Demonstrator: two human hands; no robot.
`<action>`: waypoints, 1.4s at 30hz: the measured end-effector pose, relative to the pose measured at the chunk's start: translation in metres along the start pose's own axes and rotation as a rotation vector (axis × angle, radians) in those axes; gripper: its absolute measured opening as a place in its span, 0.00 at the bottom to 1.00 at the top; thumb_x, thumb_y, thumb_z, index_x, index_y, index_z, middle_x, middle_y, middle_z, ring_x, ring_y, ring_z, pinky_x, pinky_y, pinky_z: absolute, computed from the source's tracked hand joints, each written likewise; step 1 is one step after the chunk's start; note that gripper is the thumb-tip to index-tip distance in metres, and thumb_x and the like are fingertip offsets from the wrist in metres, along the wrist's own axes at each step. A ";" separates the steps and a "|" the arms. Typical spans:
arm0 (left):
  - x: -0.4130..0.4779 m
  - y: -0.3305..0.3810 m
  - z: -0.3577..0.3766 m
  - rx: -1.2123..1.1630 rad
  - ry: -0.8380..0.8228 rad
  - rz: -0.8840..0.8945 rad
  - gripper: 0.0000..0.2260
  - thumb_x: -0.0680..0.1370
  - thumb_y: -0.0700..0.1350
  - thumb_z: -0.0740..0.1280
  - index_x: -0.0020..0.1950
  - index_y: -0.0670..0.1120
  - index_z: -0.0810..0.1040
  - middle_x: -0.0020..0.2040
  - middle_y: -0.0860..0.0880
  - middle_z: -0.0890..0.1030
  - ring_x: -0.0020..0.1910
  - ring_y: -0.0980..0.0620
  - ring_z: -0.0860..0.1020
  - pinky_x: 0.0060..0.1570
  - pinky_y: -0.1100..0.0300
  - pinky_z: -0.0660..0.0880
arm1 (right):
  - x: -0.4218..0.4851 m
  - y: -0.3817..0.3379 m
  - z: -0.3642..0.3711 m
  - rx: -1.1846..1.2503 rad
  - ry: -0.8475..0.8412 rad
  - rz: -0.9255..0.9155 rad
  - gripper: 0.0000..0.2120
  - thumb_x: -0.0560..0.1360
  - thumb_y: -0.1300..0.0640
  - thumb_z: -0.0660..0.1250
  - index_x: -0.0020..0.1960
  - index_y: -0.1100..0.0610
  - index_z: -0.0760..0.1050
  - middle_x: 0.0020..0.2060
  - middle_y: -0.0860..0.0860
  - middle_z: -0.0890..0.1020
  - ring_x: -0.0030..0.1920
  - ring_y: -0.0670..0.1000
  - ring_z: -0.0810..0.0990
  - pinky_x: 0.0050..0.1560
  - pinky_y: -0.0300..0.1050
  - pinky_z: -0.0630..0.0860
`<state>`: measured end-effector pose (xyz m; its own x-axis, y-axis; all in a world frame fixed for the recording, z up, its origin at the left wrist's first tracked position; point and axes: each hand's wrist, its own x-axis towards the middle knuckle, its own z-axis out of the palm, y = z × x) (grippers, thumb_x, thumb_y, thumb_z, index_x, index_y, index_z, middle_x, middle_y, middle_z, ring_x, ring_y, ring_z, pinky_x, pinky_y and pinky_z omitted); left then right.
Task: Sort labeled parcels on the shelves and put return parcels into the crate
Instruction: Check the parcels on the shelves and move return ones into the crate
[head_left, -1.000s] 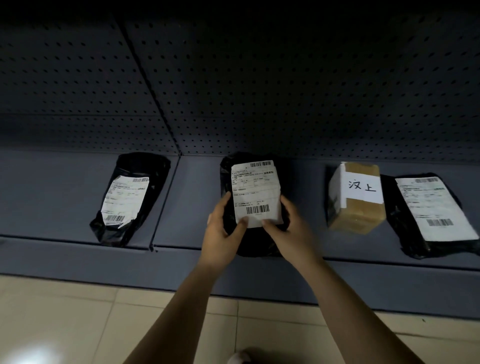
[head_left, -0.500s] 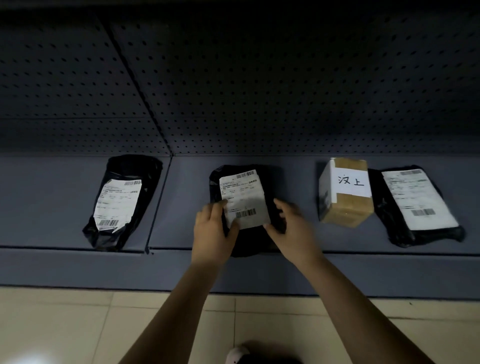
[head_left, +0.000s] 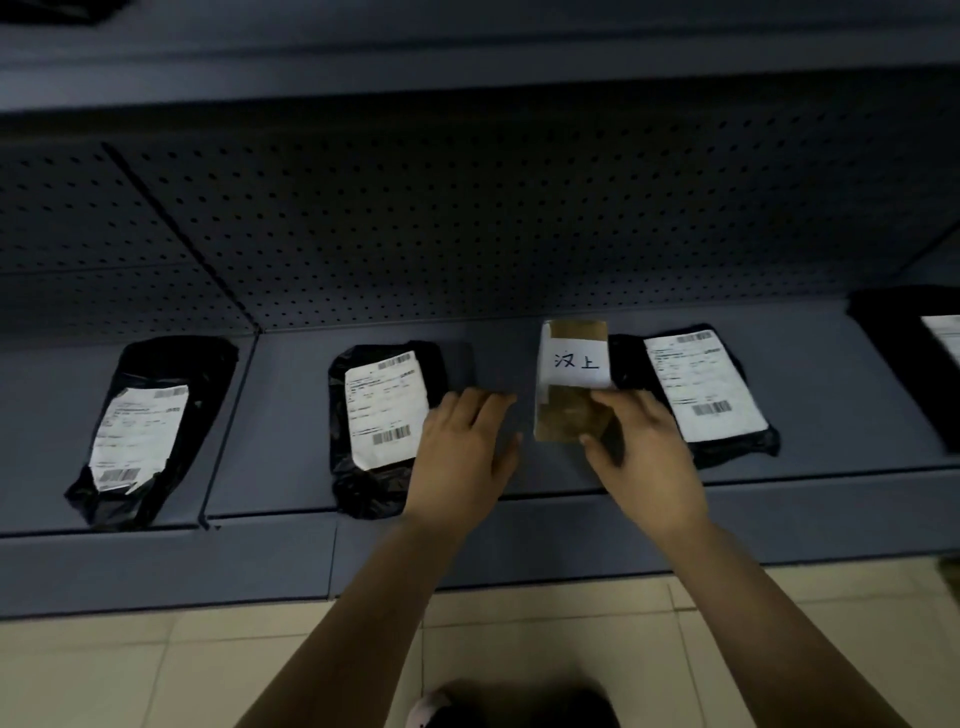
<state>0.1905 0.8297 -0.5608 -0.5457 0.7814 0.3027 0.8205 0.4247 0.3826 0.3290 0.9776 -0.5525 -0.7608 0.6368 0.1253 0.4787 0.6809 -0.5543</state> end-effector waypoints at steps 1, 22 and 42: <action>0.003 0.007 0.005 0.003 -0.016 -0.014 0.18 0.76 0.52 0.60 0.62 0.45 0.77 0.53 0.45 0.78 0.50 0.43 0.75 0.48 0.51 0.74 | 0.002 0.008 -0.002 -0.001 -0.002 0.005 0.21 0.72 0.61 0.73 0.64 0.60 0.75 0.58 0.59 0.77 0.57 0.60 0.76 0.55 0.50 0.76; 0.011 0.058 0.075 -0.416 -0.157 -0.366 0.28 0.79 0.50 0.66 0.77 0.54 0.59 0.63 0.49 0.76 0.56 0.52 0.78 0.51 0.53 0.77 | 0.025 0.079 0.010 0.303 -0.229 0.113 0.34 0.76 0.52 0.69 0.77 0.49 0.58 0.69 0.53 0.71 0.67 0.52 0.72 0.60 0.37 0.66; -0.006 0.025 0.058 -0.307 -0.140 -0.363 0.27 0.80 0.50 0.65 0.77 0.52 0.60 0.77 0.48 0.59 0.72 0.51 0.63 0.58 0.72 0.59 | 0.023 0.051 0.041 0.392 -0.282 0.140 0.34 0.74 0.50 0.72 0.76 0.51 0.61 0.68 0.52 0.74 0.65 0.53 0.75 0.64 0.49 0.73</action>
<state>0.2242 0.8623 -0.6039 -0.7419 0.6705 -0.0100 0.4817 0.5433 0.6876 0.3180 1.0120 -0.6119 -0.8159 0.5529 -0.1693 0.4248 0.3744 -0.8243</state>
